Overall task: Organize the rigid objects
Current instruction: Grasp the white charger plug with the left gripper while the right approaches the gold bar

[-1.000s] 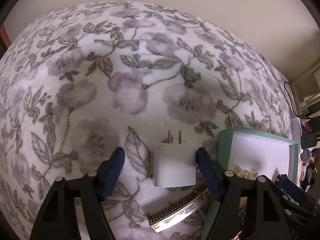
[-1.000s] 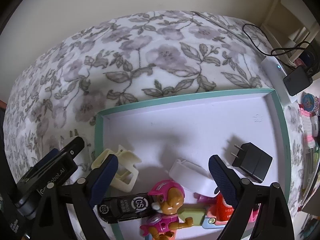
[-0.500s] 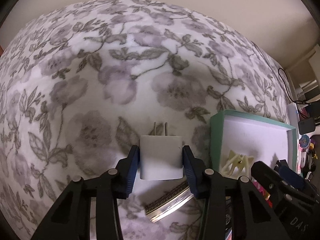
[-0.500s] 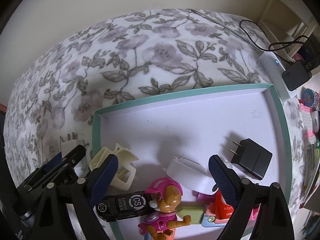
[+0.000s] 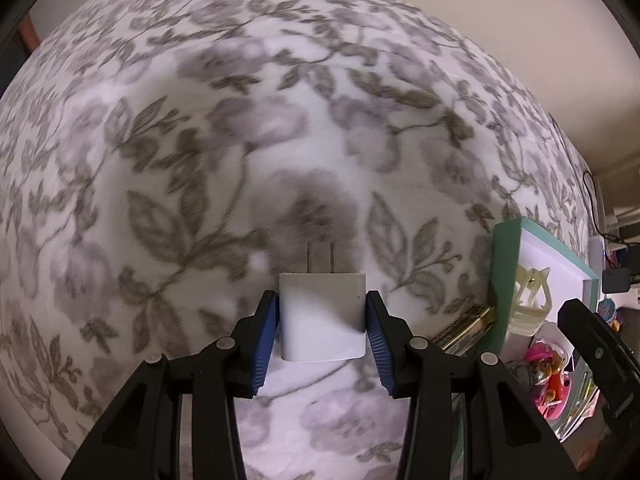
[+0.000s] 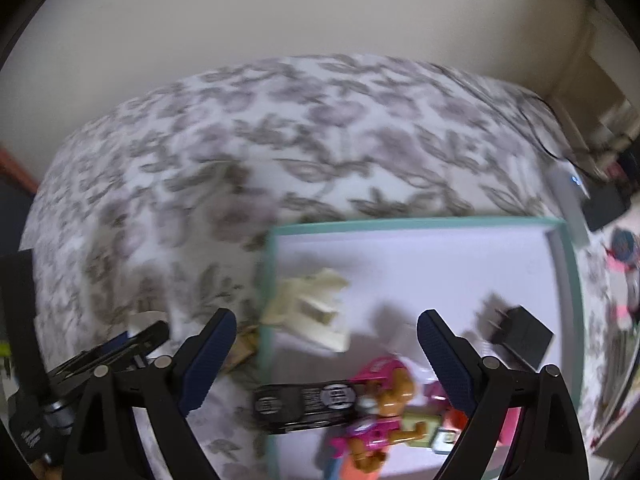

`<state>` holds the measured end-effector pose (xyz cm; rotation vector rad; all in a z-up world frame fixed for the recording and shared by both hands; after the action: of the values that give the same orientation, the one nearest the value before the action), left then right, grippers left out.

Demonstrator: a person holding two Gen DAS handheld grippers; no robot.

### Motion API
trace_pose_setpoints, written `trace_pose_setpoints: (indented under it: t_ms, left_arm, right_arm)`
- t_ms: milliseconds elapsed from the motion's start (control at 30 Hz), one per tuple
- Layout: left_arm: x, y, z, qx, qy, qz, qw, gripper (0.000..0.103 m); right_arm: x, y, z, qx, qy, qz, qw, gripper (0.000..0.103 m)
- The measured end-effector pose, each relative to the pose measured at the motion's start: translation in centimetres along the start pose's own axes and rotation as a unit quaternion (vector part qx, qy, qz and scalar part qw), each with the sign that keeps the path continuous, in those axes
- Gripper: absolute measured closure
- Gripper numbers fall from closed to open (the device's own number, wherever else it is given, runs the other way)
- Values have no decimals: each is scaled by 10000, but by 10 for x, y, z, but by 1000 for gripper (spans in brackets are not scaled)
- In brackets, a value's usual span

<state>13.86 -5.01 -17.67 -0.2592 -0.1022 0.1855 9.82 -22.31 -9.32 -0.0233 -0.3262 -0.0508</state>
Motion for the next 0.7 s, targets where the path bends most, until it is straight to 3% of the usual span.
trace_pose_setpoints:
  t_ms: [267,400,700]
  left_arm:
    - [-4,46,11,4,74,456,9989,58]
    - [-2,61,15,-51,85,606,9981,58]
    - [-6,77,26,-102,128,621,9979,58]
  right_arm:
    - [-2,55,-9,305,-38,906,9954,10]
    - [-10,66,-18,-103,137,1508,9884,10]
    - [-33,75,-29,-837,544,2665,9586,11]
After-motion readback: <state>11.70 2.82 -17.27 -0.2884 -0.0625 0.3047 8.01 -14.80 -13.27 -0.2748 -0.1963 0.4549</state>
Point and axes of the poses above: each gripper's, at about its wrist camera, not at the fingertips, and z roughly against the way its jaws point, y to its left, x to its top, the point moved 8 cm from there along -z, roughly the way its jaws point, and after that the axes turned 12 degrees about z, right-handed, at the moved point
